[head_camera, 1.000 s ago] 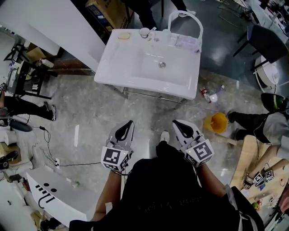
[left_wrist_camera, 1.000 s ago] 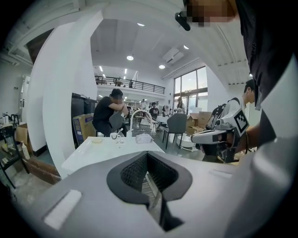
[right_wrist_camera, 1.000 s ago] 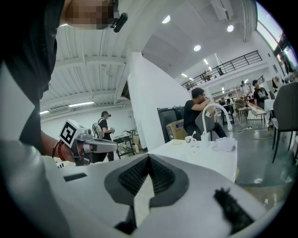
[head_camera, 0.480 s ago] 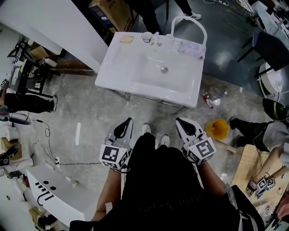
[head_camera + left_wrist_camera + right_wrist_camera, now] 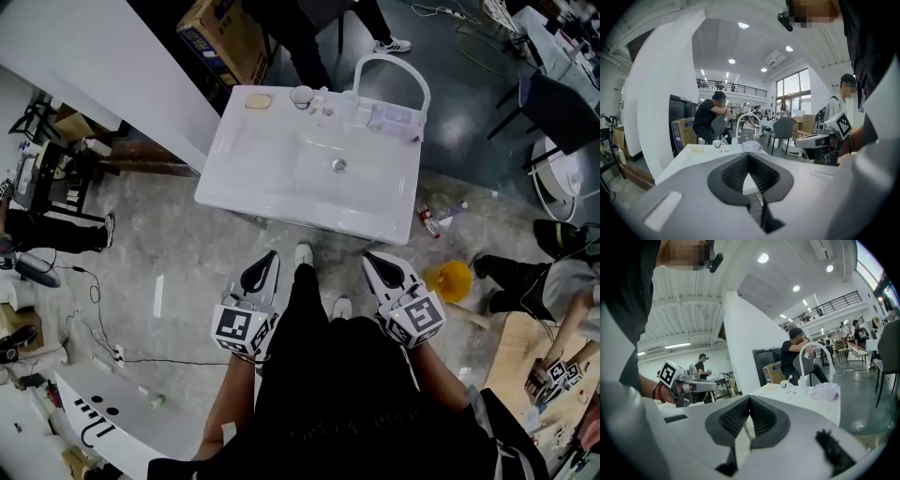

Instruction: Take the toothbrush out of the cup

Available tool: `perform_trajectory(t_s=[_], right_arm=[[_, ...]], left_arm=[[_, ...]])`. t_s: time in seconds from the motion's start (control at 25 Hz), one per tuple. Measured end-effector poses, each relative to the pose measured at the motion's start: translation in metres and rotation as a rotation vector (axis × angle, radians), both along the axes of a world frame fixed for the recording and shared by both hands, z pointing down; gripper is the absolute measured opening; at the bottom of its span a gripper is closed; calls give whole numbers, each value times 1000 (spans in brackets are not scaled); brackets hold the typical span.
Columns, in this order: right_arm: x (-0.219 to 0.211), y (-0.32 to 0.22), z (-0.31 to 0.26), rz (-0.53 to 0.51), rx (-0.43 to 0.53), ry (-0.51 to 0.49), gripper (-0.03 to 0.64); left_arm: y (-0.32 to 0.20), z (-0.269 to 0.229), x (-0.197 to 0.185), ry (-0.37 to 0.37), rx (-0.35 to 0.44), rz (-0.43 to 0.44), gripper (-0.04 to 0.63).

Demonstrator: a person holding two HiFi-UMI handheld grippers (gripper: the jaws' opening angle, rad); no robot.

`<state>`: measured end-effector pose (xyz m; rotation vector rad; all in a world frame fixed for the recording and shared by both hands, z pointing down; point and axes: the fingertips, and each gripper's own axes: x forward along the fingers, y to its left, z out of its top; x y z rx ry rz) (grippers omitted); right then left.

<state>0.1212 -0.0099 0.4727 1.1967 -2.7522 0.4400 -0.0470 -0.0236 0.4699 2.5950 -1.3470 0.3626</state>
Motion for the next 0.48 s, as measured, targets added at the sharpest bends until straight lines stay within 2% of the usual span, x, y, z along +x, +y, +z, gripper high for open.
perform_trajectory(t_s=[0.48], right_arm=[[-47, -105, -5, 24, -9, 43, 12]], left_arm=[[-108, 4, -38, 51, -1, 43, 8]])
